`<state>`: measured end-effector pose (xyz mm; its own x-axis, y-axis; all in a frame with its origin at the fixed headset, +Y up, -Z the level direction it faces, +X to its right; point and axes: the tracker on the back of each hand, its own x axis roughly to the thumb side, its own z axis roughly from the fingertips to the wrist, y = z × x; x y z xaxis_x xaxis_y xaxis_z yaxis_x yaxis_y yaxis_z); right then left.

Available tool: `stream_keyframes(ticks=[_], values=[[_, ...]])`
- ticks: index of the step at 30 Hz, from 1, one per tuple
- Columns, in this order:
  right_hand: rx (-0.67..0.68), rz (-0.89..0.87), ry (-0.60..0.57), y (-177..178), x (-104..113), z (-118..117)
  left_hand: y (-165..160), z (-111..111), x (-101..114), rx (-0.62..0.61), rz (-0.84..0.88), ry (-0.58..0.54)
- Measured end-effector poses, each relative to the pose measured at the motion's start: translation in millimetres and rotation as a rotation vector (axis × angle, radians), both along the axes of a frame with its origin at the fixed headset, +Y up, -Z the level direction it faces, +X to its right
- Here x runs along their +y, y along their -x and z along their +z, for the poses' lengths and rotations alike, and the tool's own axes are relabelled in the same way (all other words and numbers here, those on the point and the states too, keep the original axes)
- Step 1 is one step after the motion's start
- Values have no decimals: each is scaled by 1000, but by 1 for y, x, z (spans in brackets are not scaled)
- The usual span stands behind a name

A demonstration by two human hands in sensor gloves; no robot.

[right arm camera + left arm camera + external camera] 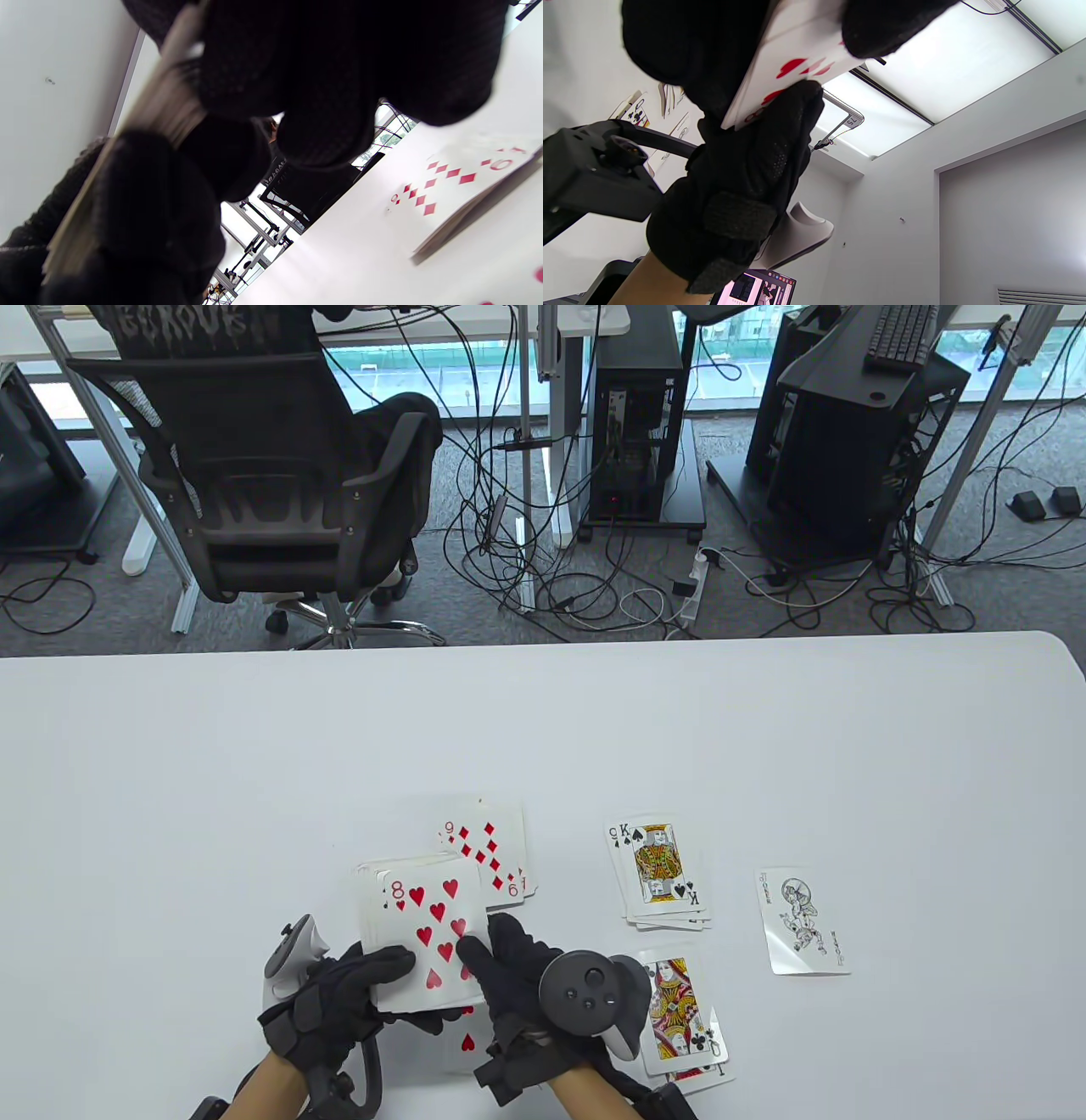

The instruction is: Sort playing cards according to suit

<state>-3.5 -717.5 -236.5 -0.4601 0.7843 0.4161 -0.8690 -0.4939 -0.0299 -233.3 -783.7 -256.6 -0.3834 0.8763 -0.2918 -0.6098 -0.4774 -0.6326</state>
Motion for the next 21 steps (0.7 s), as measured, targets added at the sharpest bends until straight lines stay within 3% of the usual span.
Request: stream_keyframes(ticks=[5,11,15,17,21], values=[[-93,-11,-37,-18,1,-2,2,0,2,12,16,-16],[-191,-144,15,-45,-2,-9,9,-4,3,50,49,-21],[-258,-115,18,-61,-4,-14,15,-7,0,88,63,-4],[-250,-88,62,-64,-4,-16,17,-8,0,99,77,-2],[-81,72,269,-52,-12,-20,24,-9,0,133,88,-4]])
